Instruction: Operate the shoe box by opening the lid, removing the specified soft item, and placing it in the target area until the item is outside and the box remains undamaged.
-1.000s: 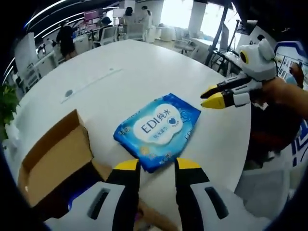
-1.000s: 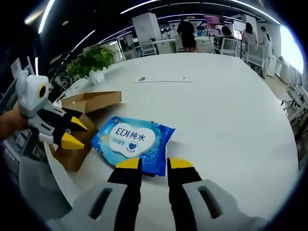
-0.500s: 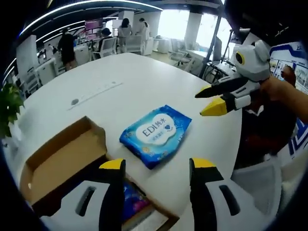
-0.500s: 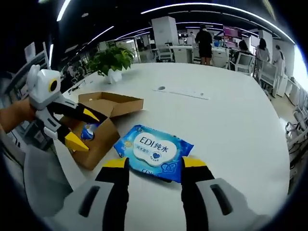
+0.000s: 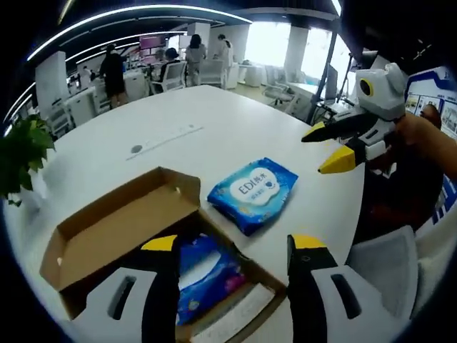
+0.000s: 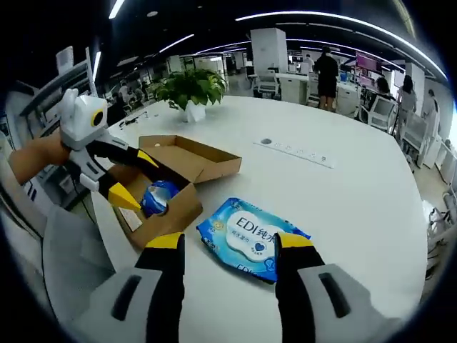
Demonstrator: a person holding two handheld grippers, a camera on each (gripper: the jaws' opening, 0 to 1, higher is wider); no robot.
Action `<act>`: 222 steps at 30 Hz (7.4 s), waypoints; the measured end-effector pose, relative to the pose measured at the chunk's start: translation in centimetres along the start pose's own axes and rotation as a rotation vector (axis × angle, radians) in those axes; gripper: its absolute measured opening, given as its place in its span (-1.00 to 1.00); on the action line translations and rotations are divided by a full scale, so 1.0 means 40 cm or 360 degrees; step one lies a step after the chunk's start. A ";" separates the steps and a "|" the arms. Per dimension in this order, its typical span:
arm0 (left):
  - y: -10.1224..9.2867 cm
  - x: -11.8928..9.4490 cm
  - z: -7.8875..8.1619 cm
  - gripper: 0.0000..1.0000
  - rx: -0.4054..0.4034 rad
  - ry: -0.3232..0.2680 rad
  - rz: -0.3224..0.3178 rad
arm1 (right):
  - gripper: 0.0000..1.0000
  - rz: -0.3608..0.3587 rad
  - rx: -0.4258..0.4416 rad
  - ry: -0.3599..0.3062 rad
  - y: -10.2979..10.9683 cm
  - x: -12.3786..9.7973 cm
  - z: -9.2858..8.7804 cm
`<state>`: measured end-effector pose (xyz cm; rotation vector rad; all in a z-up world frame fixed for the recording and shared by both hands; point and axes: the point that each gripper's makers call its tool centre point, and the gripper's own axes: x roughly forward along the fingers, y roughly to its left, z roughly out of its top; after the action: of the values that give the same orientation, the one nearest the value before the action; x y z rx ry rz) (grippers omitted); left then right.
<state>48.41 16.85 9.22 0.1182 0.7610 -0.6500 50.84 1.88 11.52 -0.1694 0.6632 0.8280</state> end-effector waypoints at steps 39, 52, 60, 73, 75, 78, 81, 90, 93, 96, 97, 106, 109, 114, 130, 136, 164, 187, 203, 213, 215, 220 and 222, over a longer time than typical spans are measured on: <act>0.100 0.038 -0.169 -0.36 0.0203 0.0254 -0.0281 | -0.44 0.0284 -0.0381 0.0054 0.216 0.244 0.075; 0.098 0.073 -0.195 -0.62 0.0332 0.0356 -0.0399 | -0.67 0.0276 -0.0526 0.0137 0.254 0.346 0.052; 0.101 0.074 -0.200 -0.88 0.0396 0.0363 -0.0411 | -0.74 0.0238 -0.0814 0.0222 0.278 0.412 0.028; 0.096 0.059 -0.203 -1.00 0.0453 0.0343 -0.0407 | -1.00 0.0190 -0.0906 0.0304 0.276 0.462 0.012; 0.100 0.054 -0.199 -1.00 0.0459 0.0332 -0.0390 | -1.00 0.0184 -0.0897 0.0292 0.278 0.460 0.016; 0.100 0.045 -0.195 -1.00 0.0454 0.0319 -0.0384 | -1.00 0.0176 -0.0893 0.0268 0.281 0.455 0.024; 0.099 0.034 -0.190 -1.00 0.0461 0.0307 -0.0375 | -1.00 0.0178 -0.0870 0.0241 0.287 0.447 0.038; 0.093 -0.017 -0.158 -1.00 0.0515 0.0255 -0.0330 | -1.00 0.0191 -0.0844 0.0150 0.308 0.411 0.090; 0.090 -0.034 -0.144 -1.00 0.0548 0.0242 -0.0315 | -1.00 0.0194 -0.0848 0.0121 0.315 0.396 0.108; 0.083 -0.050 -0.131 -1.00 0.0561 0.0241 -0.0311 | -1.00 0.0196 -0.0855 0.0093 0.321 0.381 0.126; 0.080 -0.058 -0.126 -1.00 0.0562 0.0245 -0.0309 | -1.00 0.0198 -0.0852 0.0087 0.322 0.377 0.131; 0.058 -0.108 -0.076 -1.00 0.0582 0.0236 -0.0285 | -1.00 0.0202 -0.0846 0.0021 0.332 0.330 0.180; 0.046 -0.116 -0.063 -1.00 0.0585 0.0234 -0.0283 | -1.00 0.0201 -0.0838 -0.0002 0.329 0.310 0.191; 0.014 -0.125 -0.026 -1.00 0.0613 0.0217 -0.0285 | -1.00 0.0170 -0.0823 -0.0031 0.309 0.271 0.206; -0.109 -0.061 0.056 -1.00 0.0707 0.0218 -0.0380 | -1.00 0.0022 -0.0662 -0.0091 0.193 0.169 0.180; -0.152 -0.025 0.081 -1.00 0.0736 0.0213 -0.0429 | -1.00 -0.0037 -0.0623 -0.0095 0.139 0.132 0.160; -0.326 0.139 0.216 -1.00 0.0744 0.0131 -0.0574 | -1.00 -0.0214 -0.0390 -0.0127 -0.105 0.004 0.111; -0.431 0.265 0.286 -1.00 0.0731 0.0078 -0.0625 | -1.00 -0.0199 -0.0278 -0.0098 -0.260 -0.052 0.049; -0.486 0.378 0.330 -1.00 0.0749 0.0000 -0.0622 | -1.00 -0.0207 -0.0242 -0.0059 -0.392 -0.080 -0.013; -0.518 0.446 0.344 -1.00 0.0762 0.0005 -0.0667 | -1.00 -0.0231 -0.0209 -0.0020 -0.462 -0.082 -0.052; -0.521 0.455 0.345 -1.00 0.0764 0.0005 -0.0676 | -1.00 -0.0232 -0.0203 -0.0013 -0.471 -0.079 -0.059; -0.525 0.483 0.340 -1.00 0.0768 0.0025 -0.0685 | -1.00 -0.0236 -0.0193 0.0012 -0.496 -0.071 -0.078; -0.527 0.495 0.341 -1.00 0.0756 0.0029 -0.0692 | -1.00 -0.0237 -0.0188 0.0021 -0.504 -0.069 -0.085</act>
<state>54.98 -14.45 8.51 0.4002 0.6411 -1.2406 62.56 -14.79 8.28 -0.3275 0.6067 0.7234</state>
